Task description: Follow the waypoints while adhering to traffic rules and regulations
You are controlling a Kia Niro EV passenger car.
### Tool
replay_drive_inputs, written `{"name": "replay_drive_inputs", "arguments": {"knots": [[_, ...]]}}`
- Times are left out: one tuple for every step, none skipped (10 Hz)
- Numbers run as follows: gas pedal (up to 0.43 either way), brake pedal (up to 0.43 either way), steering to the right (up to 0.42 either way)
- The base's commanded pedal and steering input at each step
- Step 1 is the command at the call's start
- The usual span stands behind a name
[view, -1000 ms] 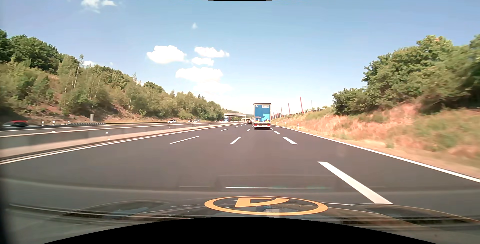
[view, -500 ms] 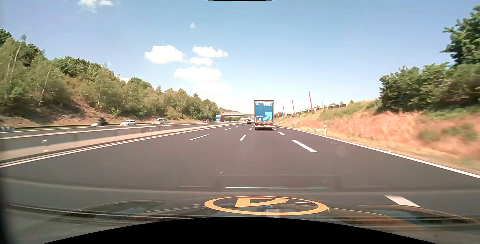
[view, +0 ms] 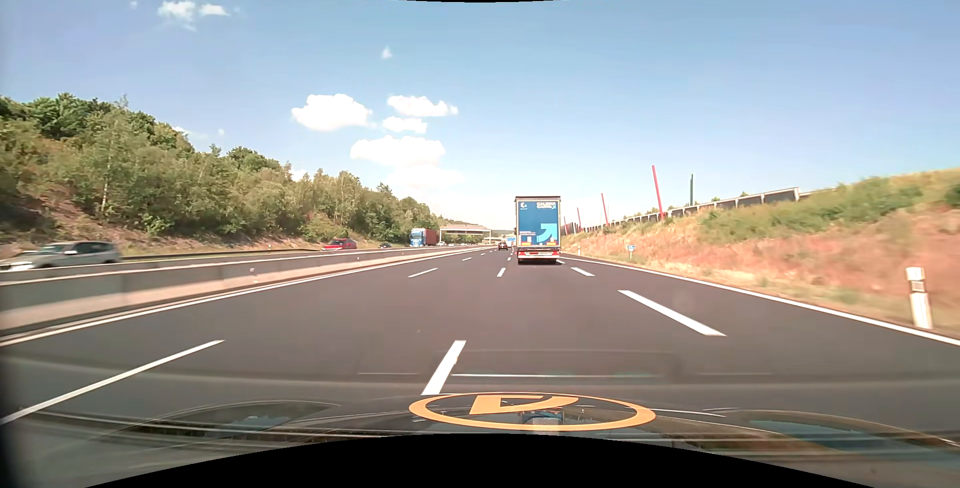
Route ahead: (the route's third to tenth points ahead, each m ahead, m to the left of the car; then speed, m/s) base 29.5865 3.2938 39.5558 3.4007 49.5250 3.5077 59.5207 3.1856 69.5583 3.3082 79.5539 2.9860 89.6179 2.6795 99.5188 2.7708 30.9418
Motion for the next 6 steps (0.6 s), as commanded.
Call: {"name": "replay_drive_inputs", "arguments": {"knots": [[0.358, 0.0, -0.004], [0.358, 0.0, -0.005], [0.37, 0.0, -0.005], [0.37, 0.0, -0.004], [0.37, 0.0, -0.004], [0.37, 0.0, -0.004]]}}
